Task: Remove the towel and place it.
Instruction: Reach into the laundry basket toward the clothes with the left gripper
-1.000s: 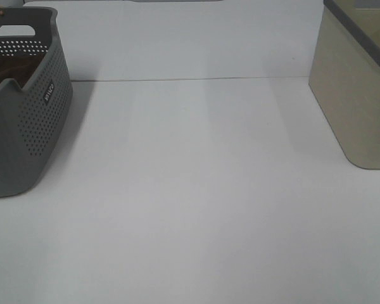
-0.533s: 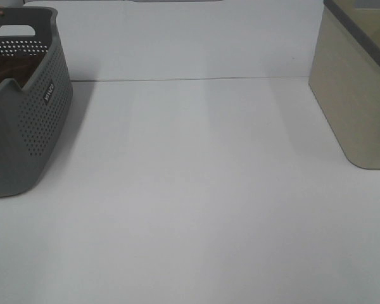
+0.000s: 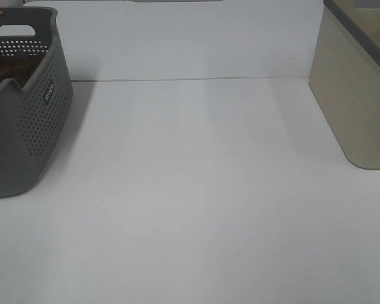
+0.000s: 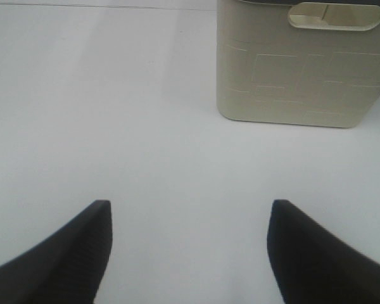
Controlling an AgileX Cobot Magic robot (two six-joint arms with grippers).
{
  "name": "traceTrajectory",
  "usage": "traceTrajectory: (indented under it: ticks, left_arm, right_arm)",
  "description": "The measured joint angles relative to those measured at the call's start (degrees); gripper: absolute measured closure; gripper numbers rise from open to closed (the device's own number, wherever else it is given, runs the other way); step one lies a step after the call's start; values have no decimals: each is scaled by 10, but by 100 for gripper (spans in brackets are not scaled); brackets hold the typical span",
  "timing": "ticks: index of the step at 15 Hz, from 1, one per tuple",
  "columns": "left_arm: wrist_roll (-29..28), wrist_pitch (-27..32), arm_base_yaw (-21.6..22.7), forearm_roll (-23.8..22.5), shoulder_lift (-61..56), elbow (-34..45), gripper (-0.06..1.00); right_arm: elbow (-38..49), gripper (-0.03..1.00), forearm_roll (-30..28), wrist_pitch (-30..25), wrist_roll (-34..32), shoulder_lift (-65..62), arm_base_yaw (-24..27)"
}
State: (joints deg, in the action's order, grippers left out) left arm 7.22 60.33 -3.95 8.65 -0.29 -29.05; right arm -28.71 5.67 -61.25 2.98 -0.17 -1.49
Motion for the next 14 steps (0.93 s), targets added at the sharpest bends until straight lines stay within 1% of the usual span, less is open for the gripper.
traceTrajectory:
  ticks: [6, 8, 9, 11, 12, 14]
  left_arm:
    - [0, 0, 0, 0, 0, 0, 23]
    - [0, -15, 0, 1, 15, -6, 23]
    - [0, -38, 0, 1, 32, -10, 23]
    - [-4, -115, 0, 1, 83, -11, 23]
    - [-9, -137, 0, -1, 99, -11, 23]
    - [-25, -219, 0, -17, 170, -13, 23]
  right_arm:
    - [0, 31, 0, 0, 0, 0, 0]
    - [0, 31, 0, 0, 0, 0, 0]
    - [0, 31, 0, 0, 0, 0, 0]
    - [0, 31, 0, 0, 0, 0, 0]
    - [0, 31, 0, 0, 0, 0, 0]
    - [0, 31, 0, 0, 0, 0, 0]
